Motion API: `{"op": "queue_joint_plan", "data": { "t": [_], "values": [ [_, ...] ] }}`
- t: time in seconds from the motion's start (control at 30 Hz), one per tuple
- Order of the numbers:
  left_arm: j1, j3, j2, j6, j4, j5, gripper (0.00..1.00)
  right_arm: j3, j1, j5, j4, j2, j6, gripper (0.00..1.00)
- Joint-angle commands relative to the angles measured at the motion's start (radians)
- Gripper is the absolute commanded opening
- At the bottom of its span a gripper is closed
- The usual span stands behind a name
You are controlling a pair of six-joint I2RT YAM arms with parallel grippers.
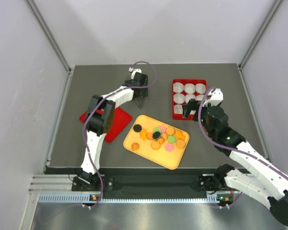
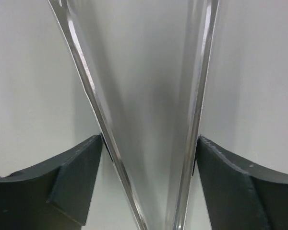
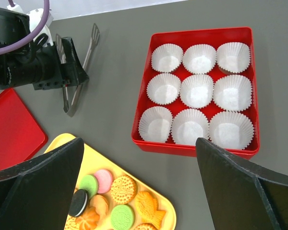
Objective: Pack the cookies
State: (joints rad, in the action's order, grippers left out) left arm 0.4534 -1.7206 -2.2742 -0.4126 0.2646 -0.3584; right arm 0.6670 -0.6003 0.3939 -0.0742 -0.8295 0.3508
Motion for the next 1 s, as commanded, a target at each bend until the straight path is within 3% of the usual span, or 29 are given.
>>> {"op": "queue_joint_plan", "data": {
  "t": [0.0,0.3,0.97],
  "values": [
    [0.001,-0.028,-0.016,-0.002,0.008,0.004,0.8,-0.006,-0.012,-0.01,0.048,0.003,0.004,1.0],
    [0.002,-0.043,0.022,0.023,0.045,-0.013,0.61,-0.006,-0.012,-0.012,0.045,0.001,0.002,1.0],
    [0.016,-0.028,0.234,0.07,0.167,-0.085,0.57,-0.003,-0.013,-0.015,0.047,-0.002,0.005,1.0]
  ]
}}
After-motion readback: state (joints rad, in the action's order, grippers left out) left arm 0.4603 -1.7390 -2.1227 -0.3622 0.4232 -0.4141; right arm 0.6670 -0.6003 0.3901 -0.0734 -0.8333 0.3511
